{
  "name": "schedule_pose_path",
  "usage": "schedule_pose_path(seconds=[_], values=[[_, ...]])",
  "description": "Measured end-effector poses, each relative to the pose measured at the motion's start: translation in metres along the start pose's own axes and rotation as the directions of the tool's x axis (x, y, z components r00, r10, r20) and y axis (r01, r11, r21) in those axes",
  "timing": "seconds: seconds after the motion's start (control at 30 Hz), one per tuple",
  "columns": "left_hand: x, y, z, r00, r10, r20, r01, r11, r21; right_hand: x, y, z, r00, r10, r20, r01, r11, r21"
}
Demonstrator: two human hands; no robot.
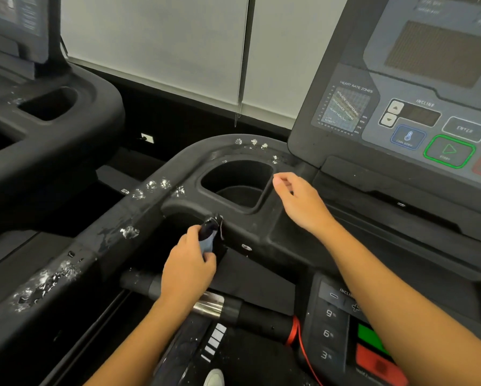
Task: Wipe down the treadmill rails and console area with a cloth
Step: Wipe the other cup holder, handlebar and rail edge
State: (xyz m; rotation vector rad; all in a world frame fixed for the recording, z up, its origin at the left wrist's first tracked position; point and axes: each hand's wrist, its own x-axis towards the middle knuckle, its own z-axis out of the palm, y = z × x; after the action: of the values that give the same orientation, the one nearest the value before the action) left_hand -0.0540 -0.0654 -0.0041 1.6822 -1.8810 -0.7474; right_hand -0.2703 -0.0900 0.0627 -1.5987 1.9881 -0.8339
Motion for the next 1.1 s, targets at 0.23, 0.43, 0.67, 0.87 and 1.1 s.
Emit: schedule_pose_path(seconds=[0.23,0.43,0.67,0.87,1.1], values=[[0.013,0.021,0.025,0.965,-0.103,0.24,0.074,0.989,0.127,0.008,0.015,0.024,1.0,-0.004,0.01,0.007,0.953,-0.302],[-0.005,0.045,0.046,0.885,0.061,0.462,-0.175,0.963,0.207,0.005,0.018,0.04,0.996,-0.023,0.086,0.056,0.909,-0.413],[0.022,0.026,0.028,0.935,-0.101,0.34,0.03,0.978,0.208,0.003,0.022,0.038,0.996,-0.032,0.083,0.065,0.901,-0.429],[0.017,0.032,0.039,0.919,-0.079,0.386,0.035,0.992,0.118,0.004,0.021,0.045,0.997,-0.048,0.058,0.07,0.875,-0.478],[0.014,0.034,0.044,0.892,-0.005,0.453,-0.018,0.999,0.046,0.002,0.022,0.045,0.996,-0.076,0.04,0.086,0.861,-0.501]])
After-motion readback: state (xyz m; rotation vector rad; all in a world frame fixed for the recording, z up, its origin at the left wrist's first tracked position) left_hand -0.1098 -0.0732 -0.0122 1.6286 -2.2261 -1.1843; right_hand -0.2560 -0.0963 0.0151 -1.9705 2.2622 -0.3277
